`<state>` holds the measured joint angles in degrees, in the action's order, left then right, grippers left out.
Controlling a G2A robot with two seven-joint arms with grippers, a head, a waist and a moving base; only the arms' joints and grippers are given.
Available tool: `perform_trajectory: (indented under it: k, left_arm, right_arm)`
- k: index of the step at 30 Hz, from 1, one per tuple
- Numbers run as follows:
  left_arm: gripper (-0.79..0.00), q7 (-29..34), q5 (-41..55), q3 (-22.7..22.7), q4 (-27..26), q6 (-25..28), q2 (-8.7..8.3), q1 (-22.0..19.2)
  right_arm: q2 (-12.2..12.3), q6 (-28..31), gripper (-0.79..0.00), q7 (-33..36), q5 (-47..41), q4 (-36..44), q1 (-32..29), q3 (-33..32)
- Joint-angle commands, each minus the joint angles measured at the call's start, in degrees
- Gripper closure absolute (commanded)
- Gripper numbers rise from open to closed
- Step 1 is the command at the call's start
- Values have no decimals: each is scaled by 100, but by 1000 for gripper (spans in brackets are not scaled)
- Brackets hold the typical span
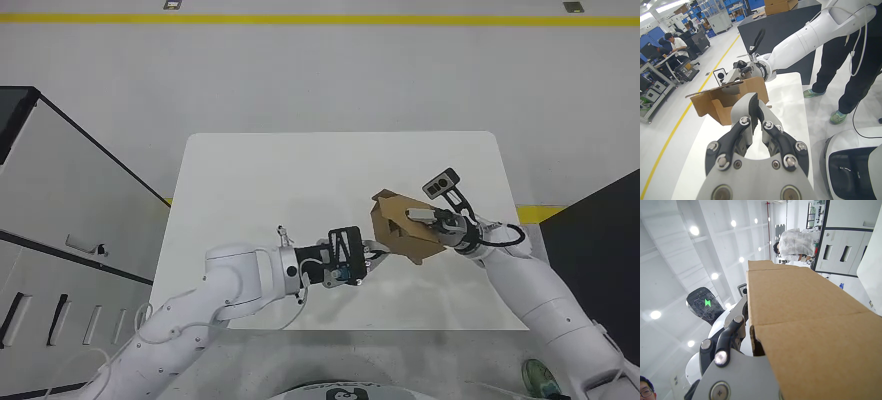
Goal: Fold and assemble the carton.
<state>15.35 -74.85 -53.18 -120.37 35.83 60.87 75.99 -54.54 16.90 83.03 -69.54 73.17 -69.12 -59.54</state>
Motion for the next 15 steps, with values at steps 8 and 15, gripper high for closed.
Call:
perform_trajectory:
  k: [8,15]
  left_arm:
    - [0,229,-39,-13,-59,-302,23,6]
    - [0,258,12,43,-7,-264,46,-48]
  right_arm:
    - [-49,-75,0,154,129,89,-93,-130]
    - [-104,-115,0,404,195,88,-91,-175]
